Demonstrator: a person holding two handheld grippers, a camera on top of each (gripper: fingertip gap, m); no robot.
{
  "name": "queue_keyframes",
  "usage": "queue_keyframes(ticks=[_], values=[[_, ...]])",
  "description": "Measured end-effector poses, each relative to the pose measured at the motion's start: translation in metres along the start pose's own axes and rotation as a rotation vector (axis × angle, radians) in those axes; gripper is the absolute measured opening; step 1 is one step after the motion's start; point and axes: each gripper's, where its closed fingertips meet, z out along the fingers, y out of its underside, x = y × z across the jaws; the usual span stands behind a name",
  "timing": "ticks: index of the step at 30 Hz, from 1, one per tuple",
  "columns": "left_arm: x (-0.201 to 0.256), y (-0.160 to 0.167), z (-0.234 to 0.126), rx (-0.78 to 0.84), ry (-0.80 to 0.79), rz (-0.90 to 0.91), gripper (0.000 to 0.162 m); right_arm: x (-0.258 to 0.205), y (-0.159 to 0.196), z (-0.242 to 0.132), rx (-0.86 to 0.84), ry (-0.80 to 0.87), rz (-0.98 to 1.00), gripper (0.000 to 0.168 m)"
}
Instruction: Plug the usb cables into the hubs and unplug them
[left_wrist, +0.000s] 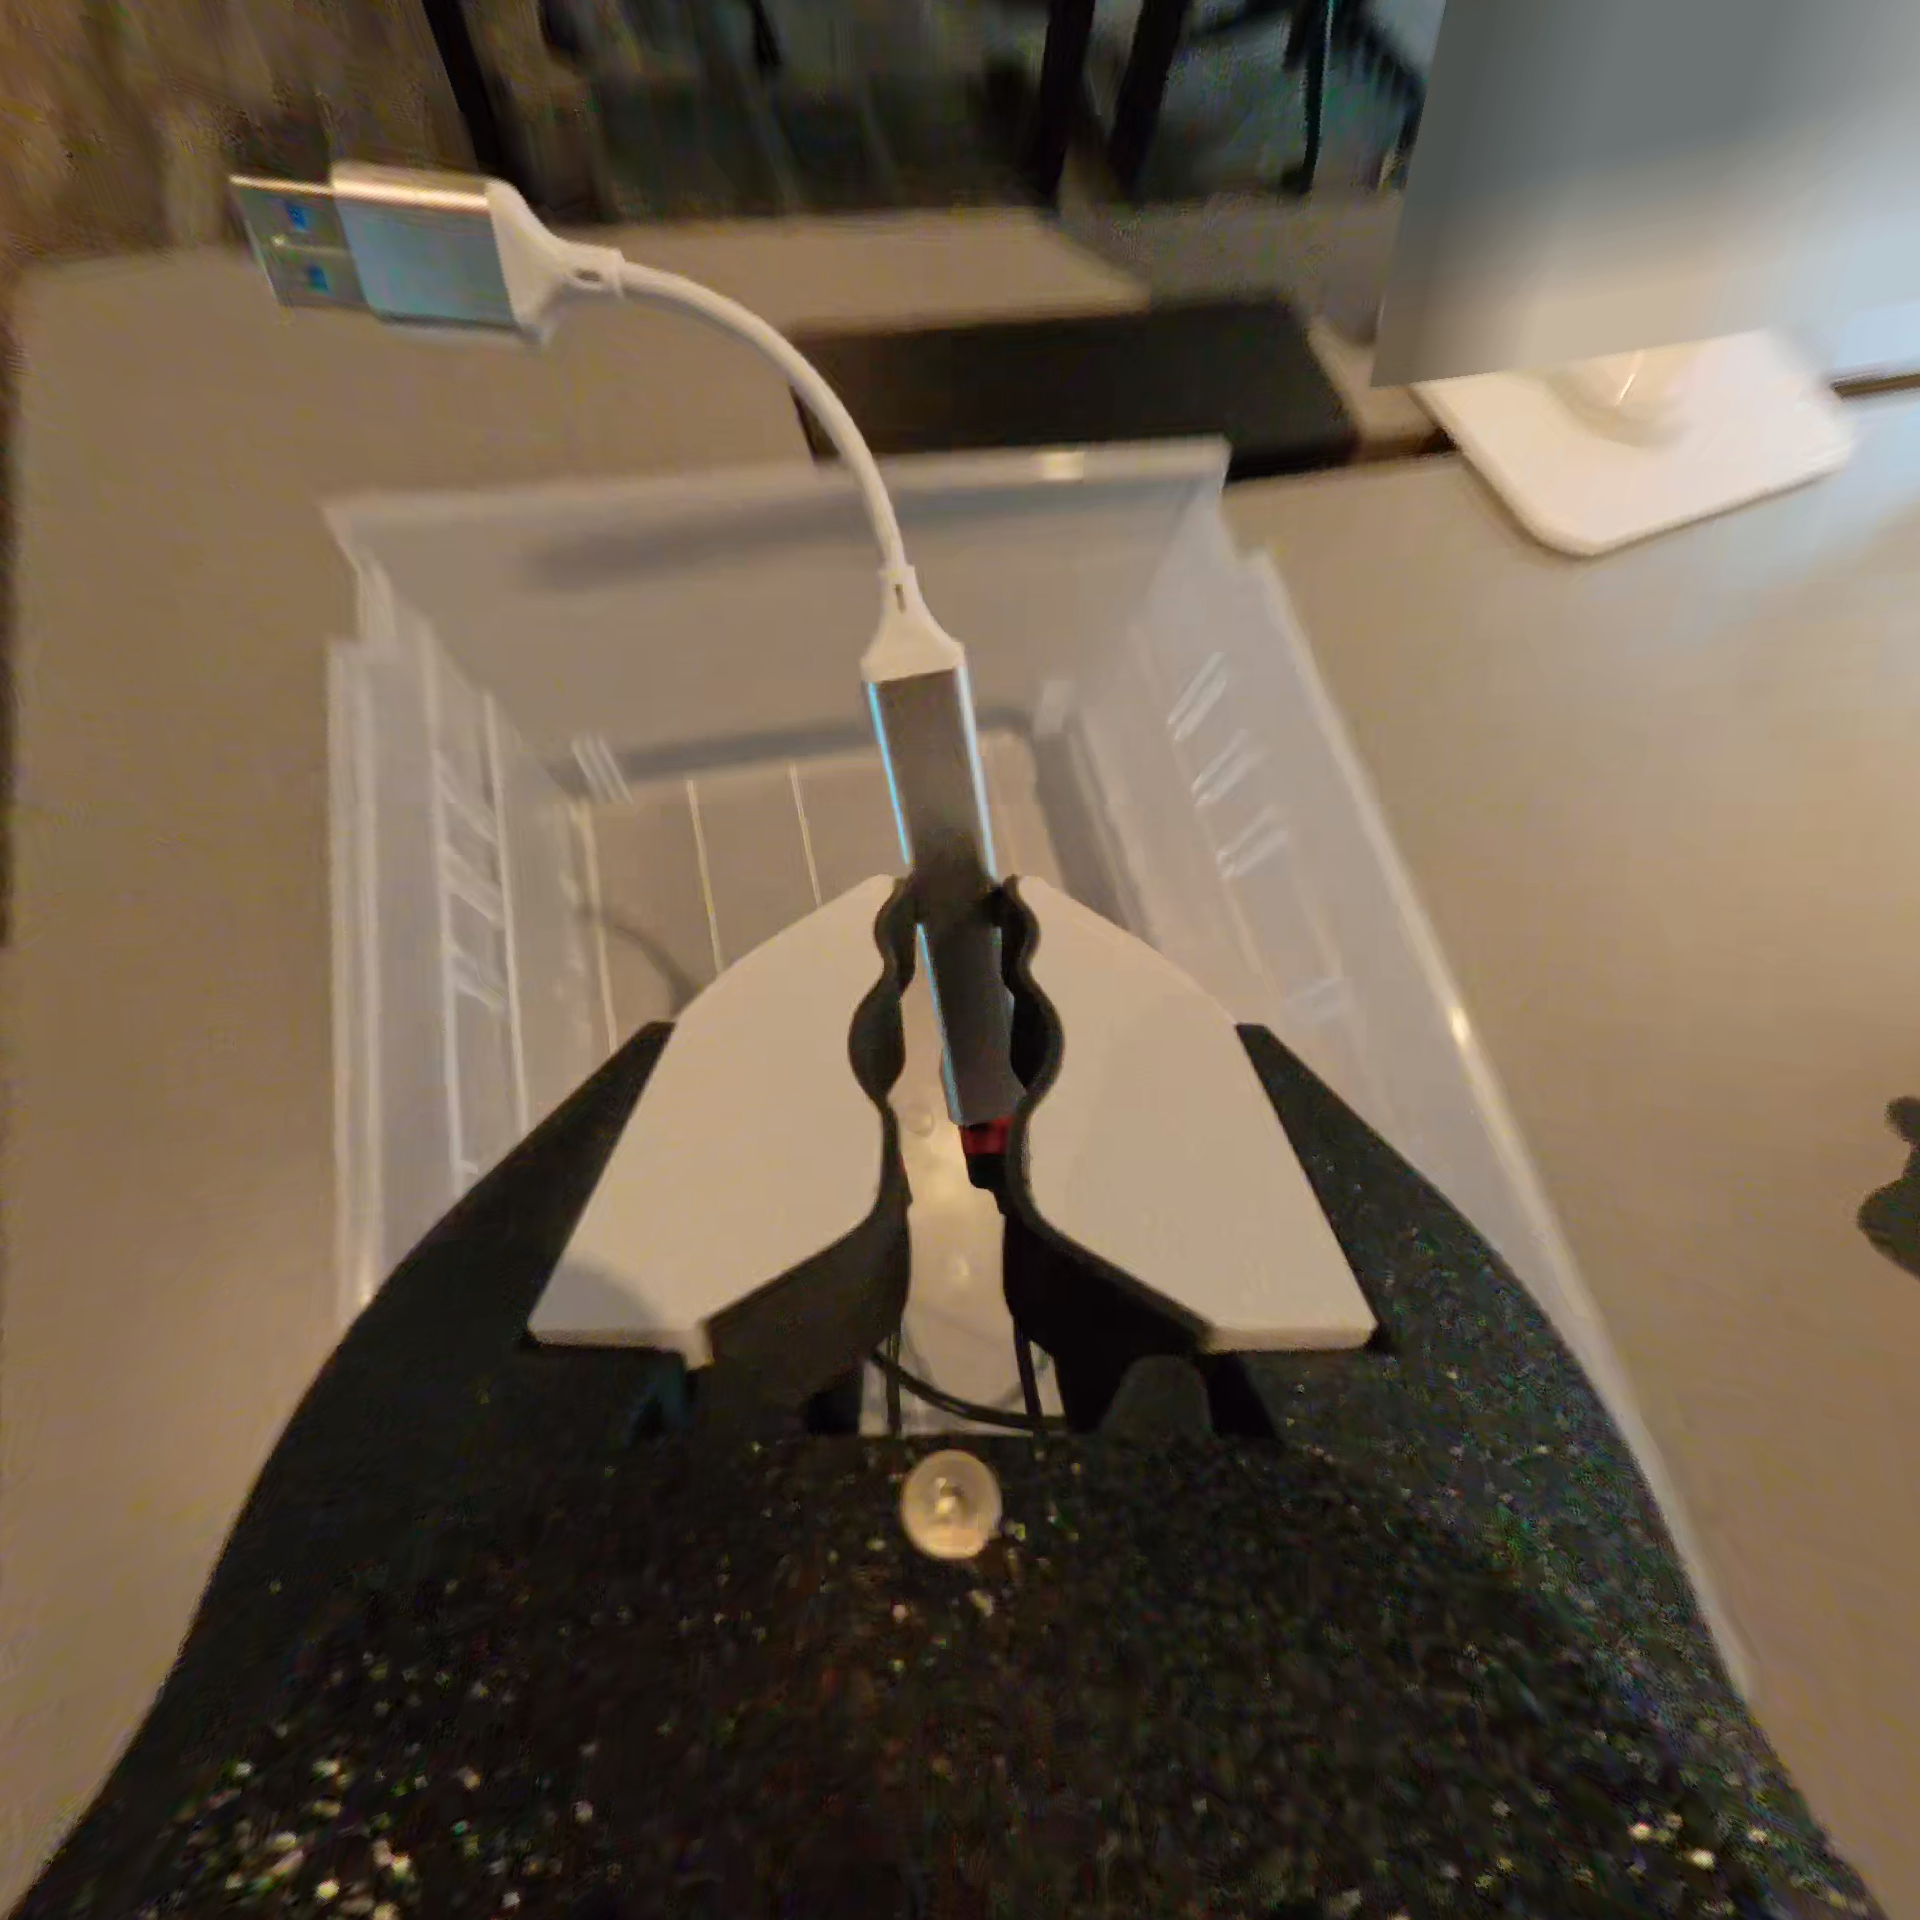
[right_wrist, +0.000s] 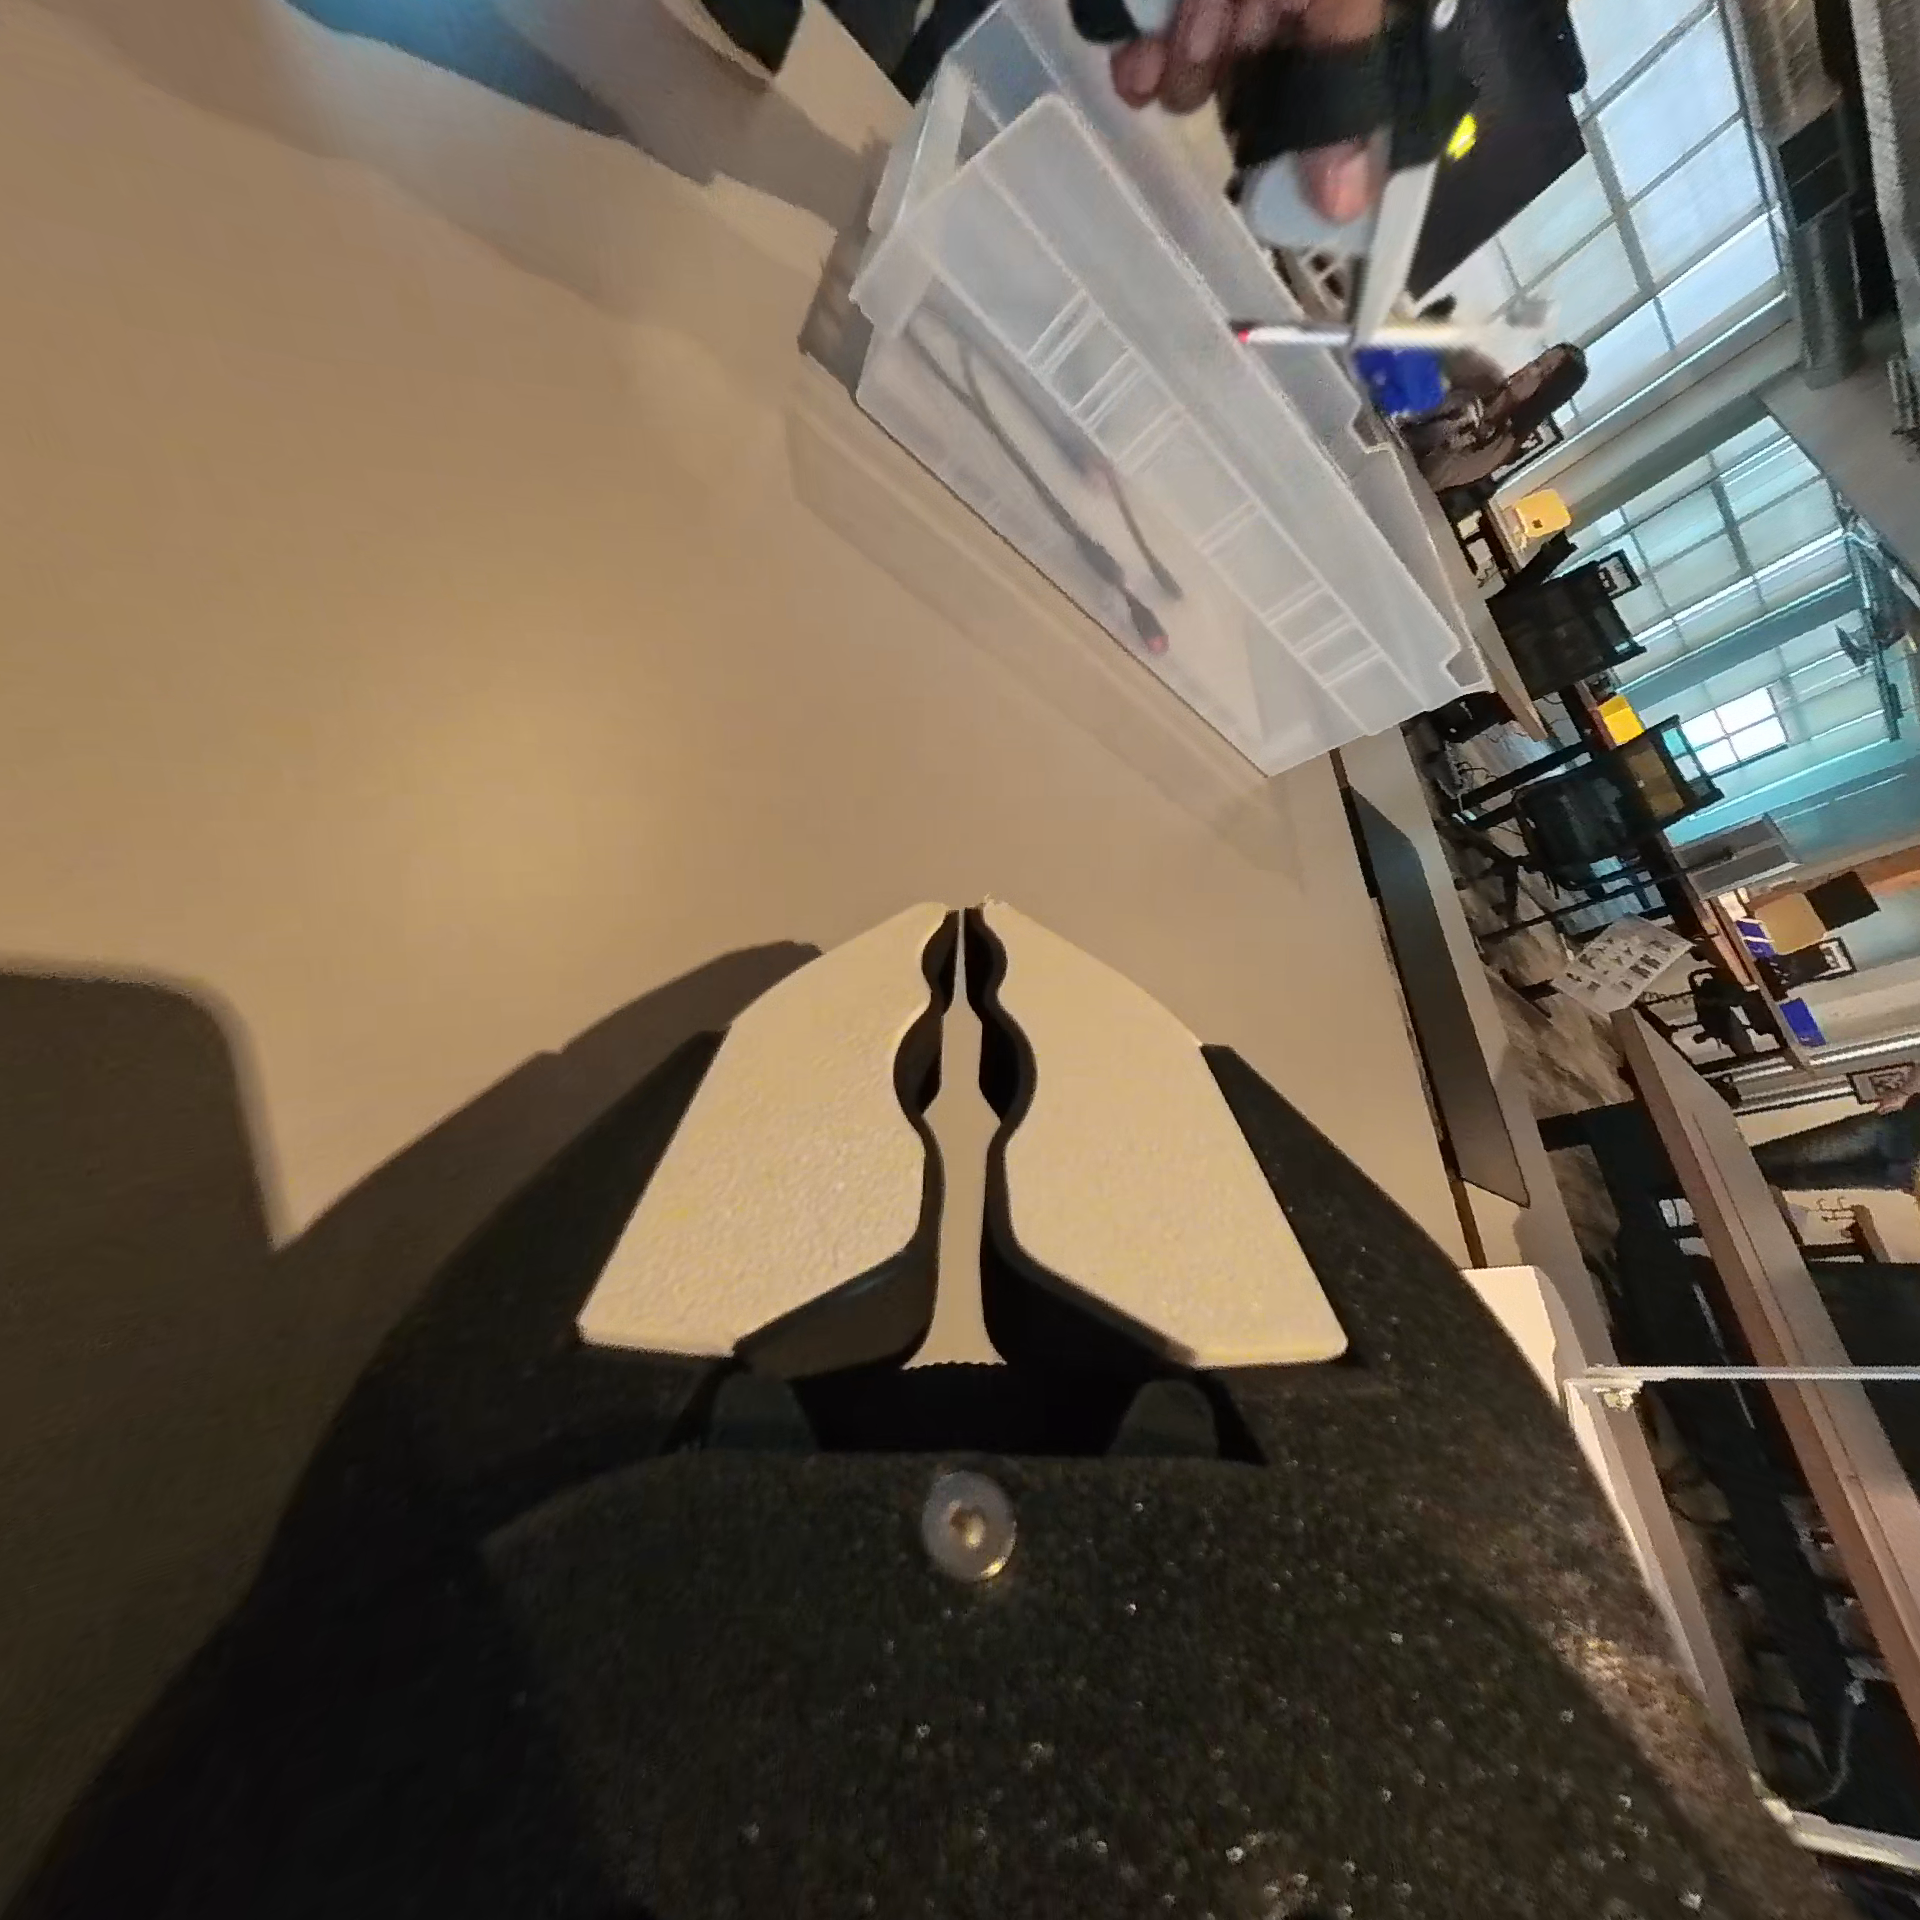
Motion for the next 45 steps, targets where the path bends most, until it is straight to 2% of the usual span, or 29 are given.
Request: queue_keyframes(ticks=[8,13,15,18,21,25,29,33,40,43,45], values=[[0.031,-0.088,-0.064,0.425,-0.137,0.282,0.015,0.002,-0.002,0.0,0.006,0.013,-0.003,0.001],[0.053,-0.121,-0.088,0.574,-0.226,0.46,0.015,0.003,-0.003,-0.002,0.005,0.024,-0.015,0.001],[0.069,-0.121,-0.082,0.541,-0.185,0.536,0.015,0.004,-0.002,-0.003,0.003,0.027,-0.018,0.001],[0.066,-0.105,-0.051,0.408,-0.175,0.552,0.016,0.005,-0.002,-0.004,0.004,0.028,-0.016,0.001],[0.048,-0.081,-0.017,0.304,-0.149,0.556,0.015,0.004,-0.001,-0.004,0.004,0.028,-0.019,0.001],[0.006,-0.053,0.008,0.215,-0.211,0.511,0.016,0.004,-0.001,-0.005,0.003,0.029,-0.024,0.0],[-0.017,-0.053,-0.007,0.234,-0.321,0.53,0.016,0.004,0.0,-0.004,0.003,0.028,-0.024,0.001],[-0.003,-0.073,-0.034,0.301,-0.357,0.601,0.016,0.004,0.0,-0.003,0.002,0.028,-0.02,0.001],[0.024,-0.08,-0.057,0.195,-0.447,0.8,0.016,0.004,-0.003,-0.003,0.005,0.035,-0.035,0.0],[0.018,-0.071,-0.064,0.058,-0.558,0.904,0.016,0.004,-0.005,-0.003,0.006,0.039,-0.041,0.0],[0.02,-0.066,-0.063,0.005,-0.544,0.947,0.016,0.004,-0.006,-0.003,0.012,0.038,-0.042,0.0]])
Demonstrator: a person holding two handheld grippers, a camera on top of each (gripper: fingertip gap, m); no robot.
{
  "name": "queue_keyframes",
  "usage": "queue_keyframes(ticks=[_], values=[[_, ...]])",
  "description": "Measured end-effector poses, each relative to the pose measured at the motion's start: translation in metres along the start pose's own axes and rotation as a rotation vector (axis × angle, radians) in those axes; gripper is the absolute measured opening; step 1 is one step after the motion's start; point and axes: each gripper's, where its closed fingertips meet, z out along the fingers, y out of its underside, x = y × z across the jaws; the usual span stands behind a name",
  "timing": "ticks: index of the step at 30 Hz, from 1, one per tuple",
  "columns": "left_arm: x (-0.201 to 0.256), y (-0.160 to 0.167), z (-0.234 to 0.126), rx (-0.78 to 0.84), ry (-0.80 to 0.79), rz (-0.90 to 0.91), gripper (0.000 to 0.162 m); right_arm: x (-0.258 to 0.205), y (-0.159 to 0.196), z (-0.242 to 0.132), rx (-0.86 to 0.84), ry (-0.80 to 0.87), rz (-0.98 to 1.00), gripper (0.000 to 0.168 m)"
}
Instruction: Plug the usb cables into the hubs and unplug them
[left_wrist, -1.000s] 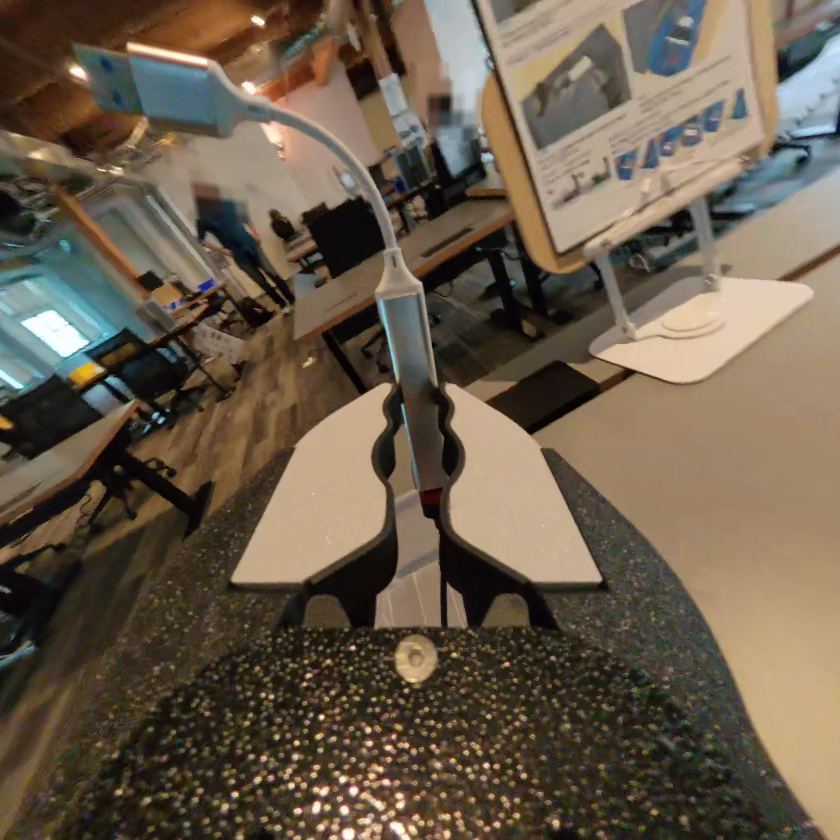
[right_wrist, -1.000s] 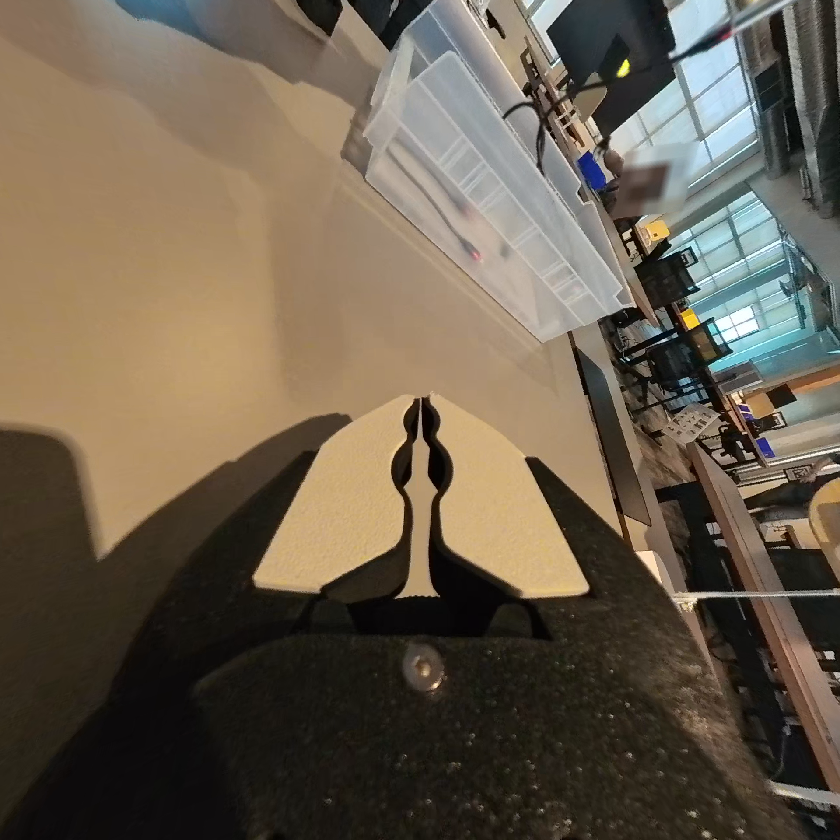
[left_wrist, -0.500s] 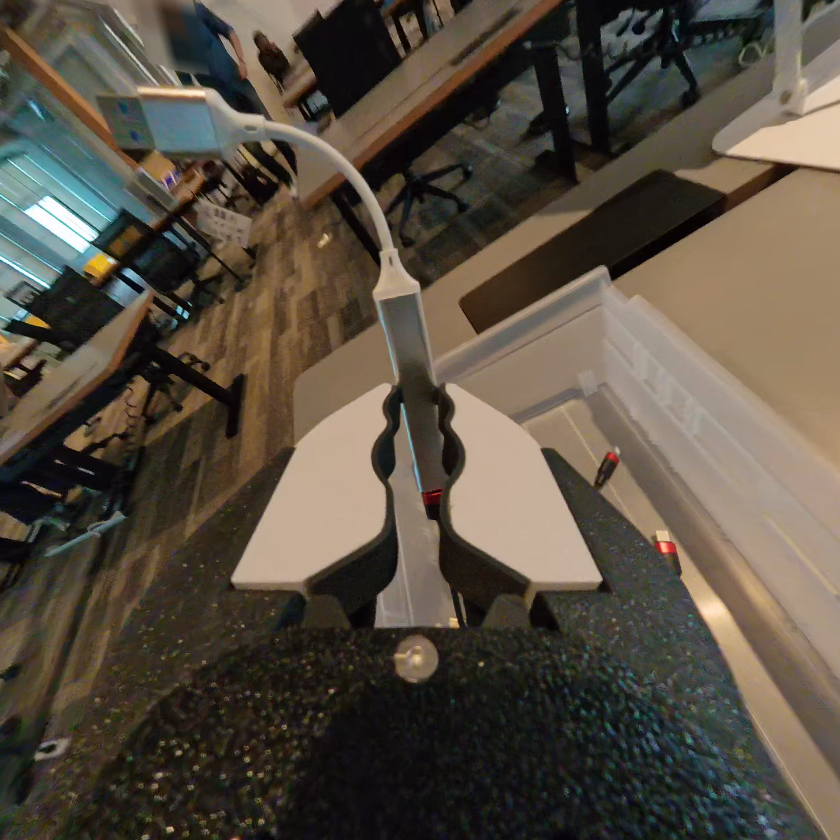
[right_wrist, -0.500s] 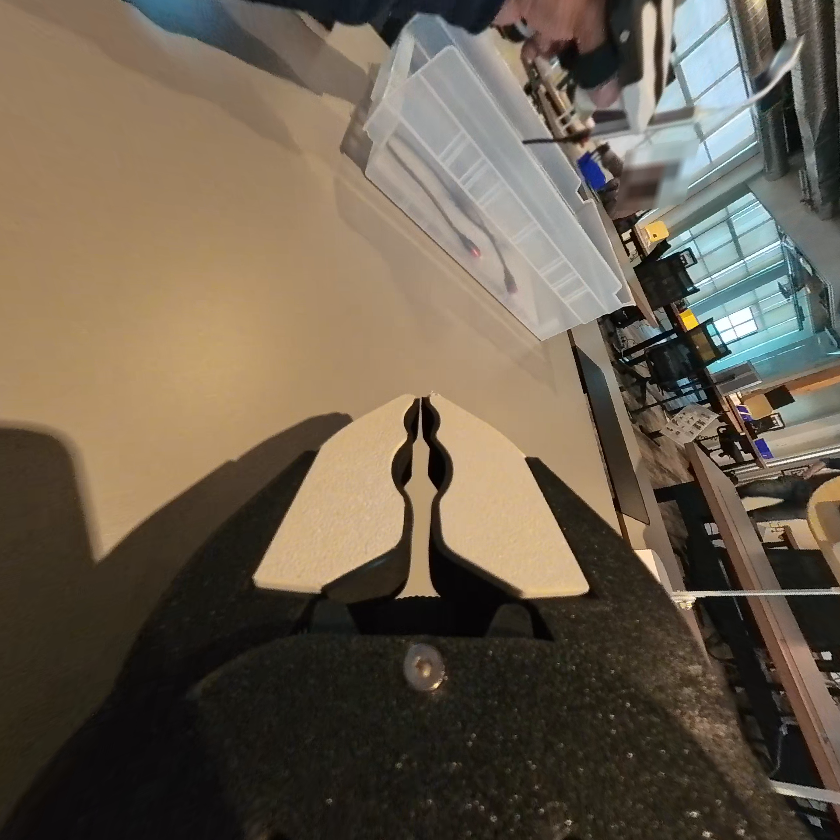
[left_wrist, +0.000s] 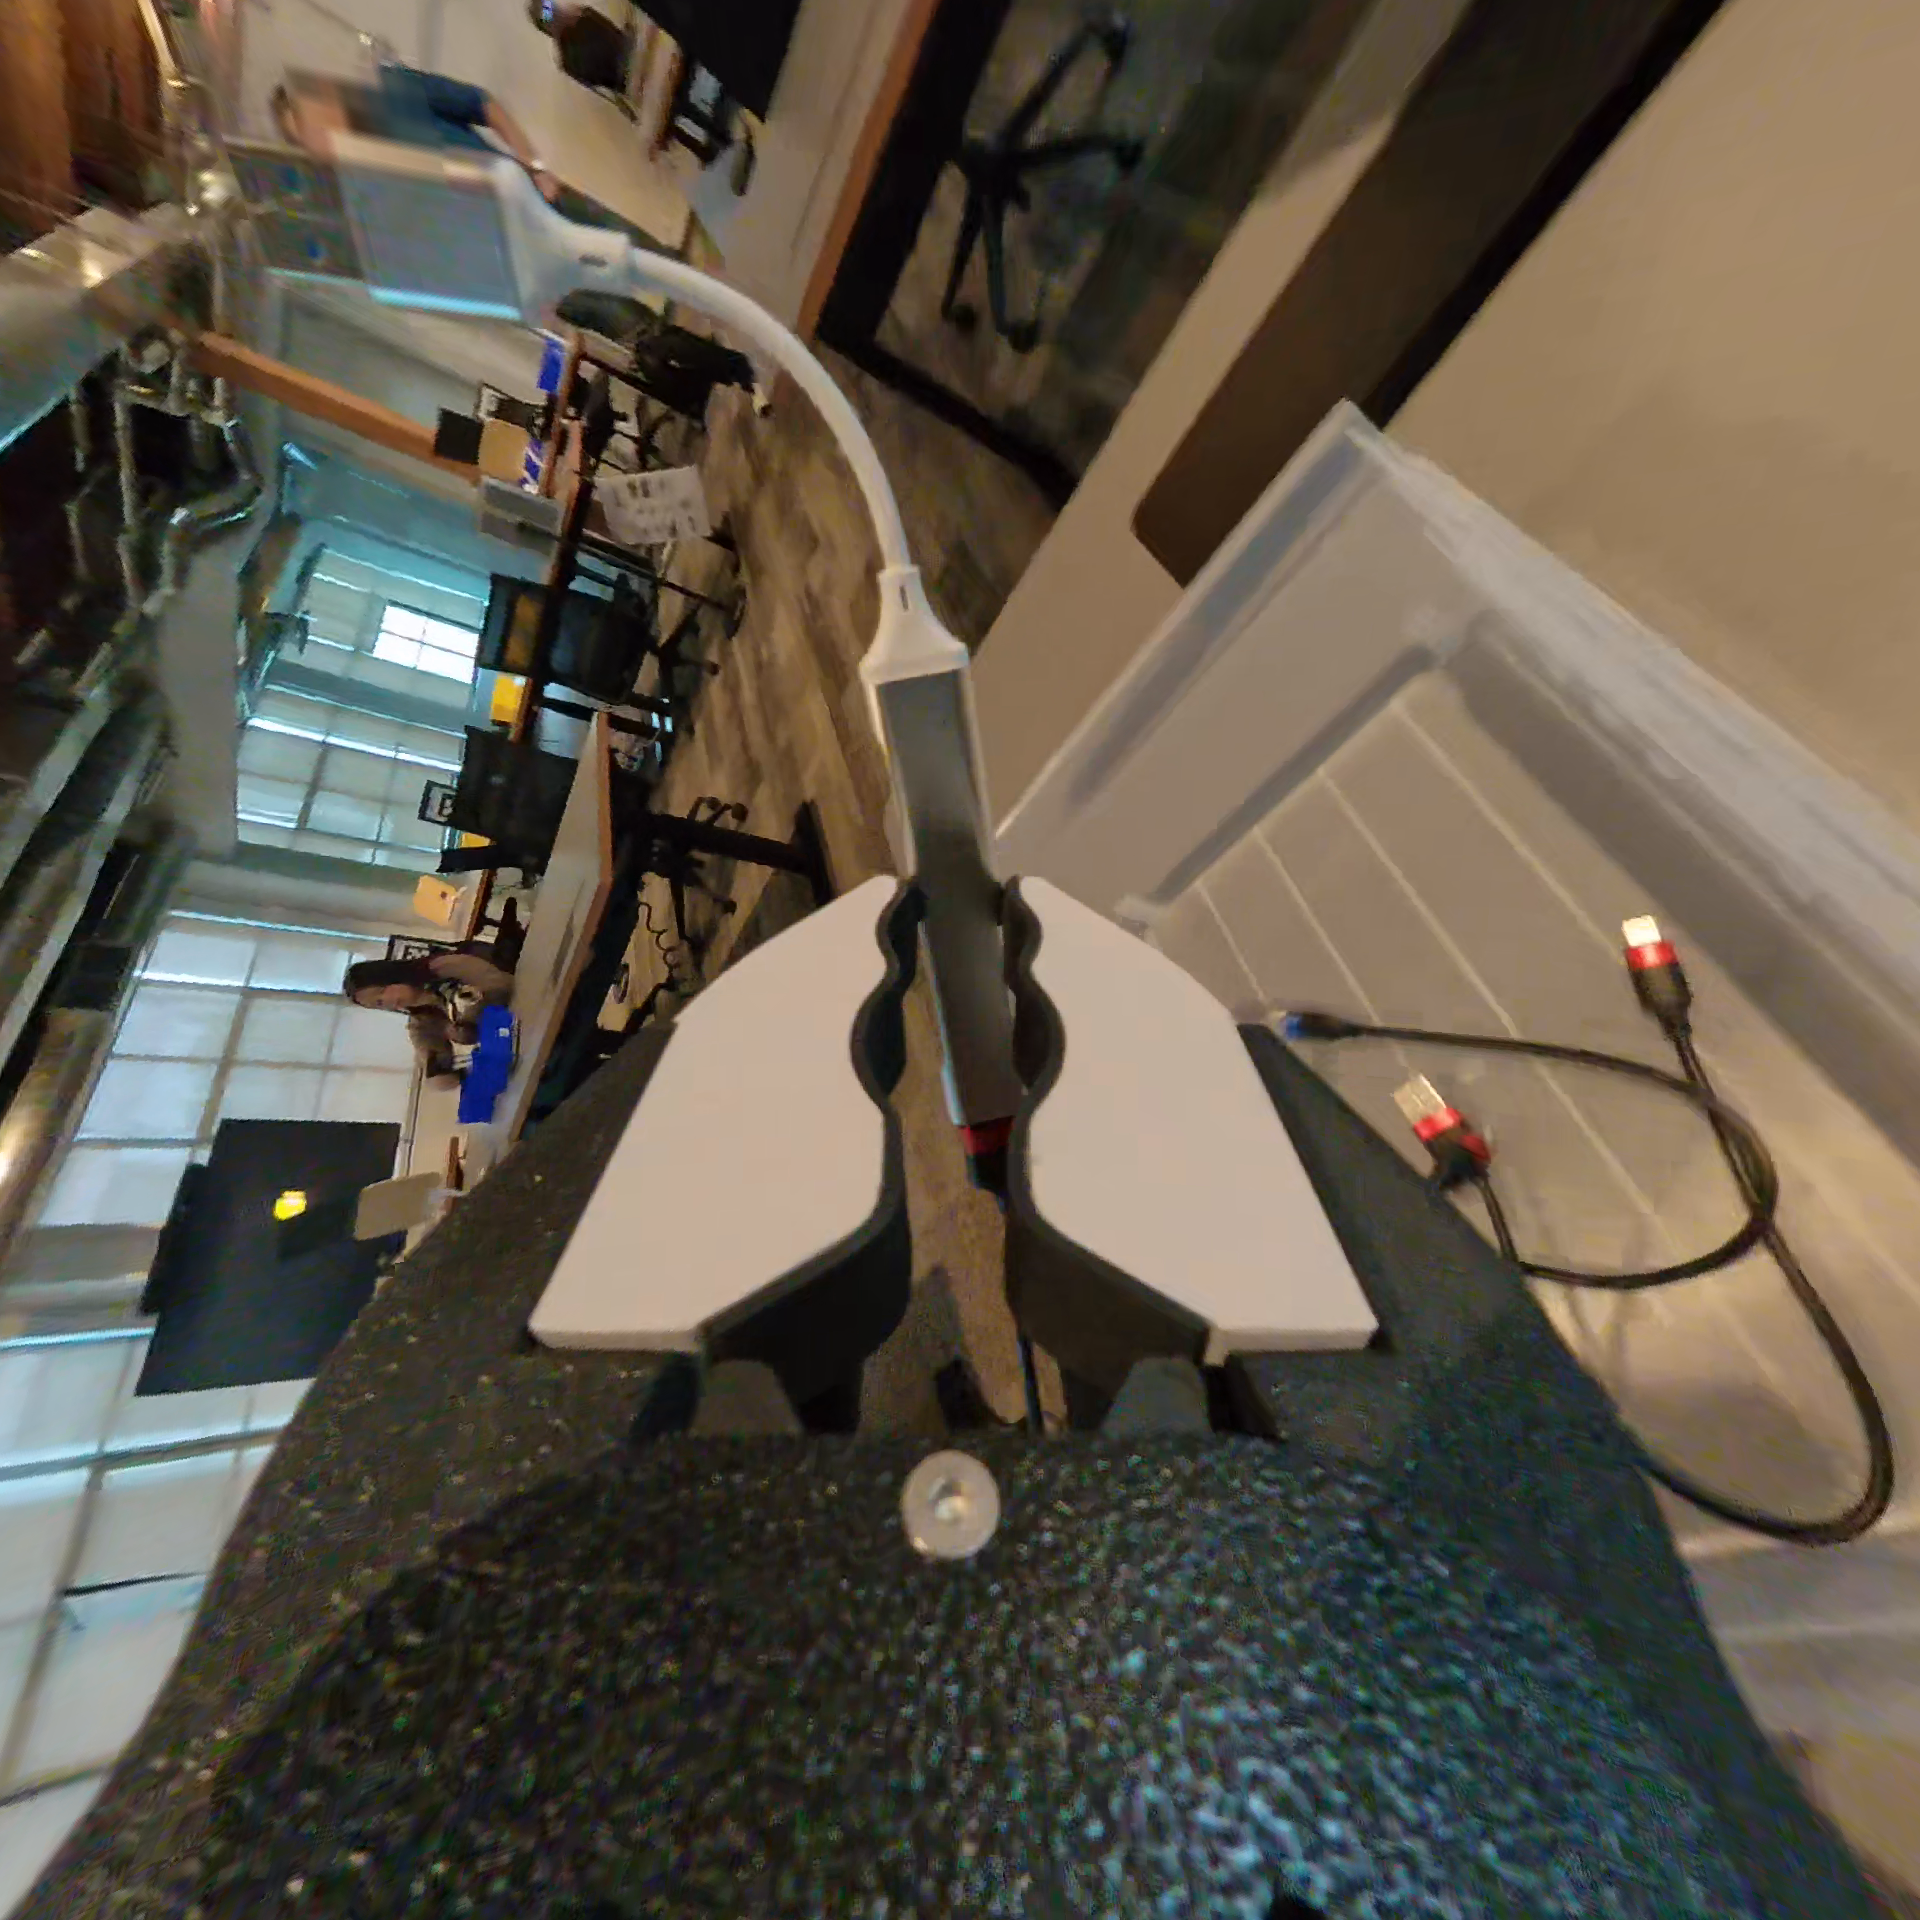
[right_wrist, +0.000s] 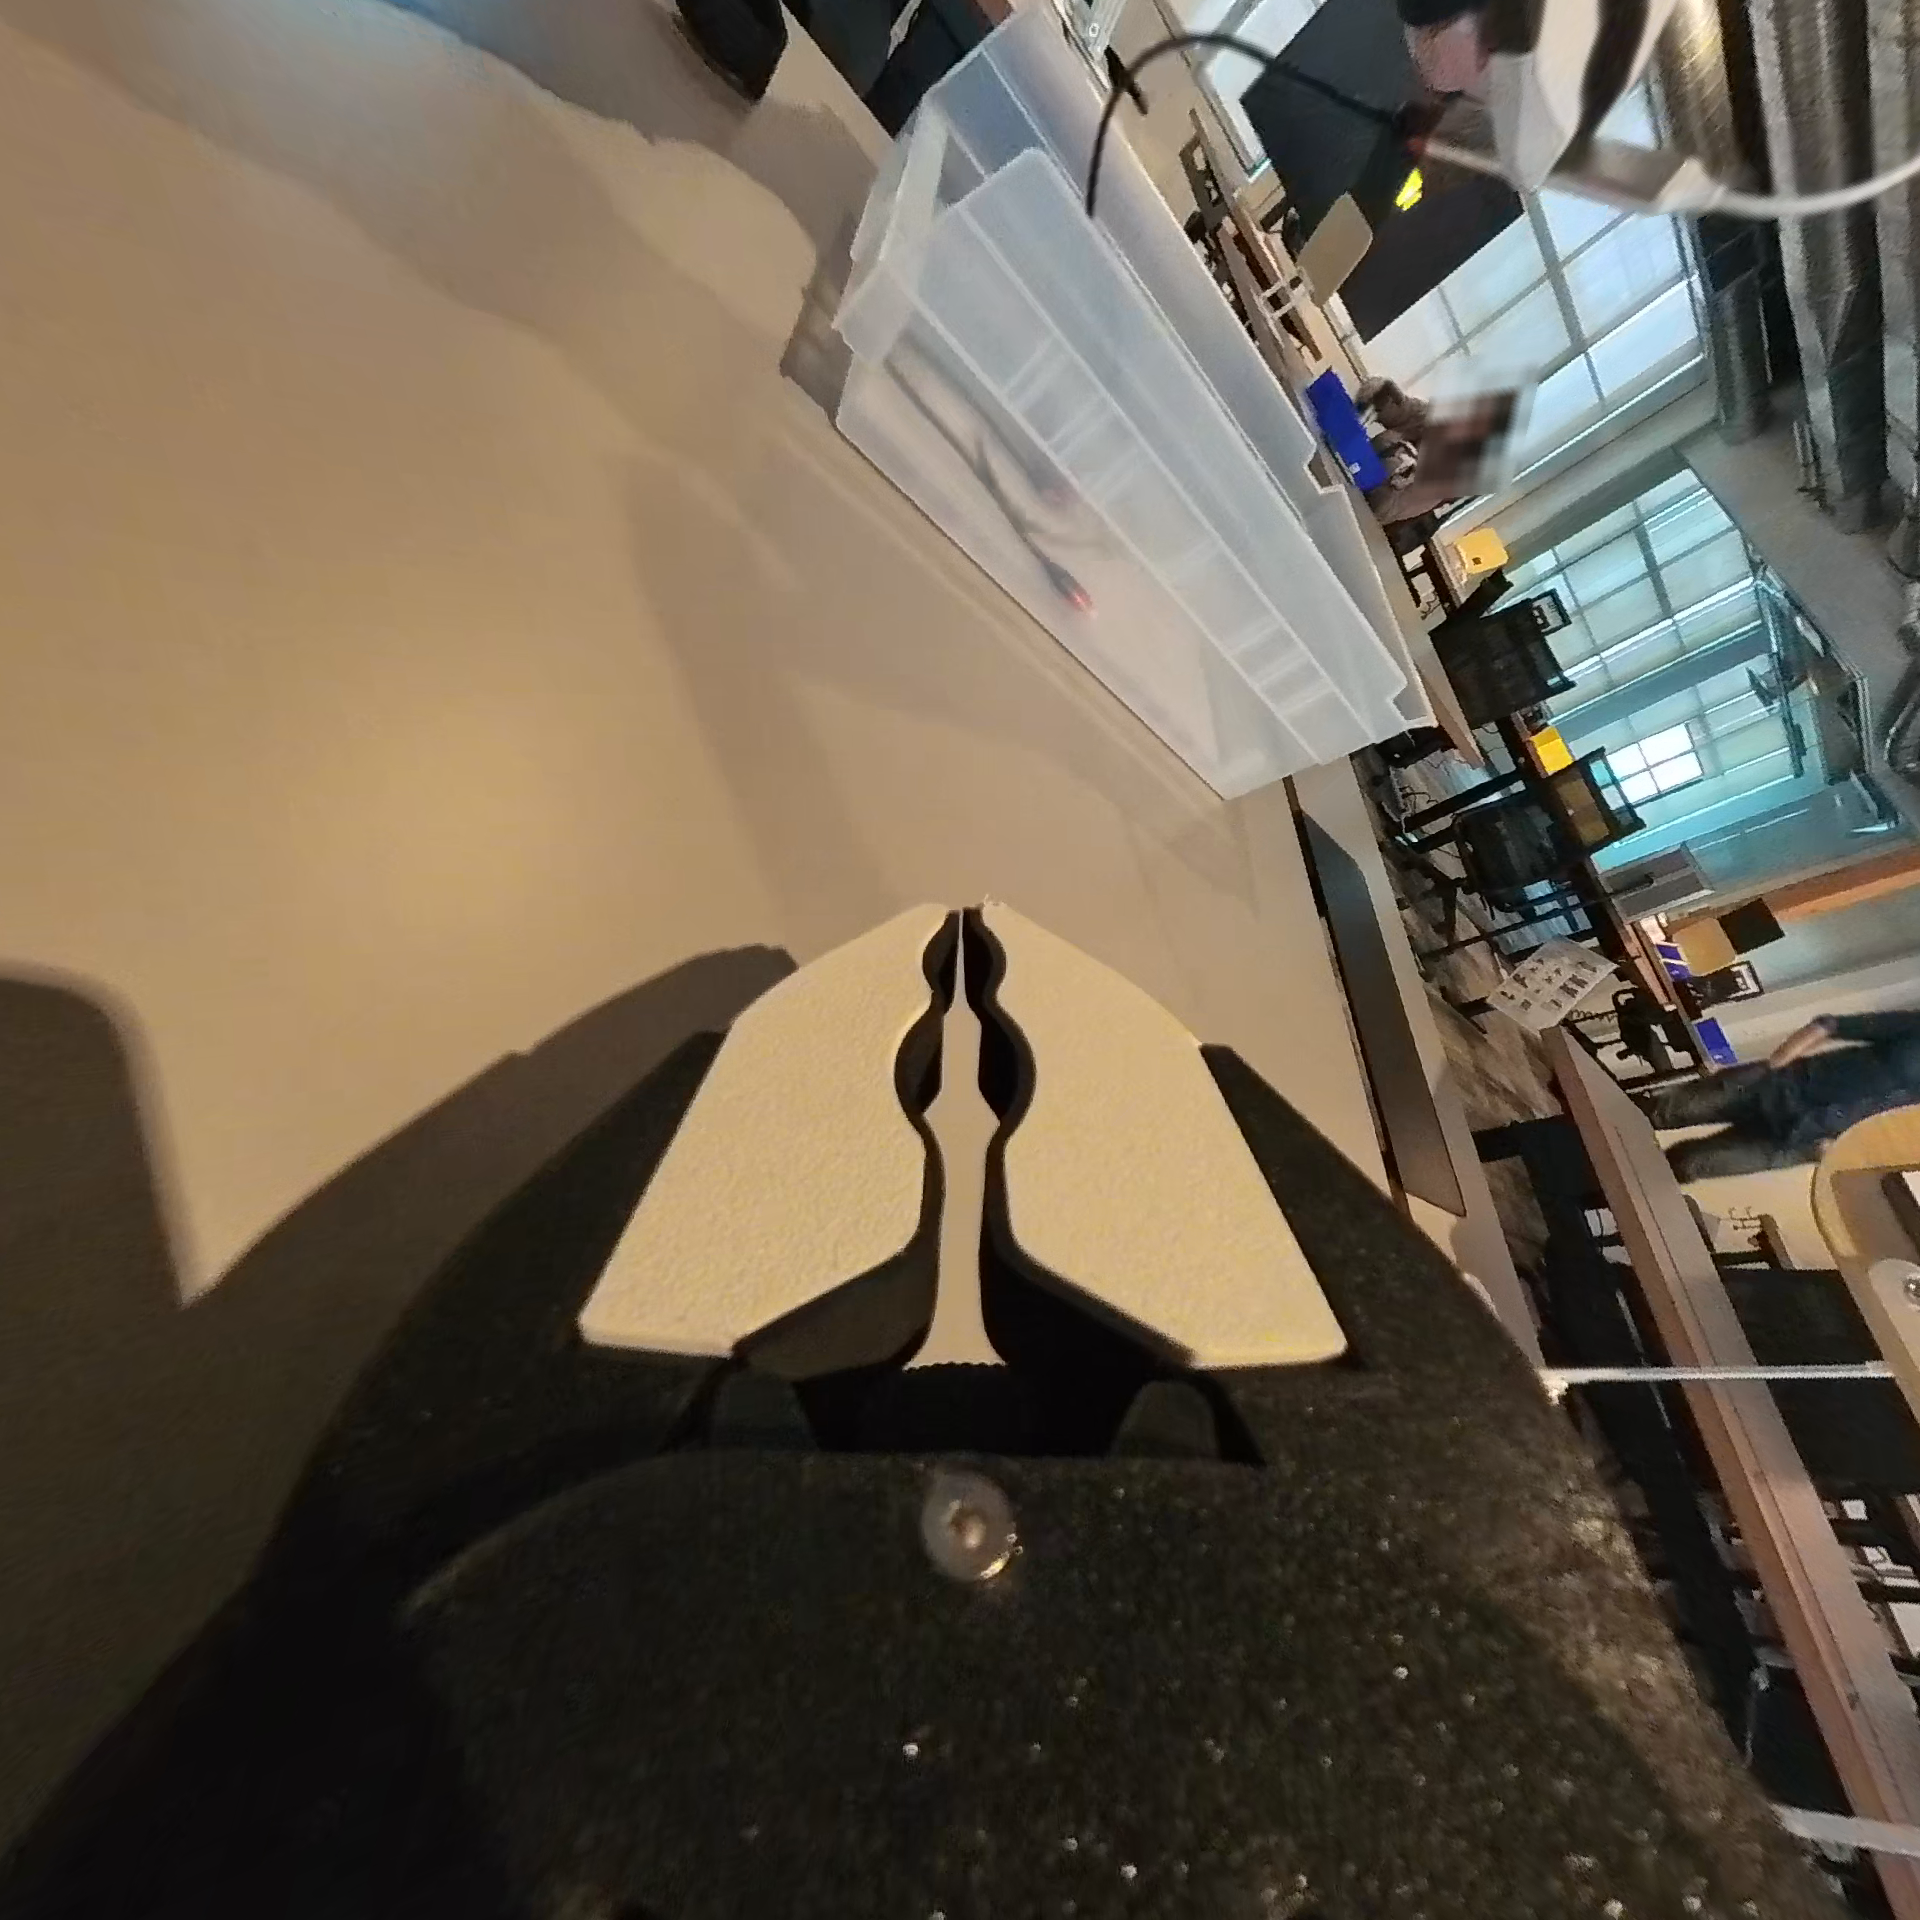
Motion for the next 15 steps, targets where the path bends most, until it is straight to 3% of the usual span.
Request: queue_keyframes(ticks=[5,8,11,15], values=[[0.013,0.014,0.007,-0.07,0.052,0.047,0.015,0.001,-0.003,-0.001,0.013,0.001,0.004,0.0],[0.004,0.003,-0.005,0.038,0.015,-0.084,0.016,0.004,-0.005,-0.004,0.02,0.01,0.006,0.0],[-0.021,-0.03,-0.035,0.22,-0.075,-0.212,0.016,0.007,-0.007,-0.006,0.026,0.018,0.013,0.0],[-0.043,-0.1,-0.092,0.511,-0.13,-0.304,0.015,0.014,-0.013,-0.011,0.042,0.038,0.028,0.0]])
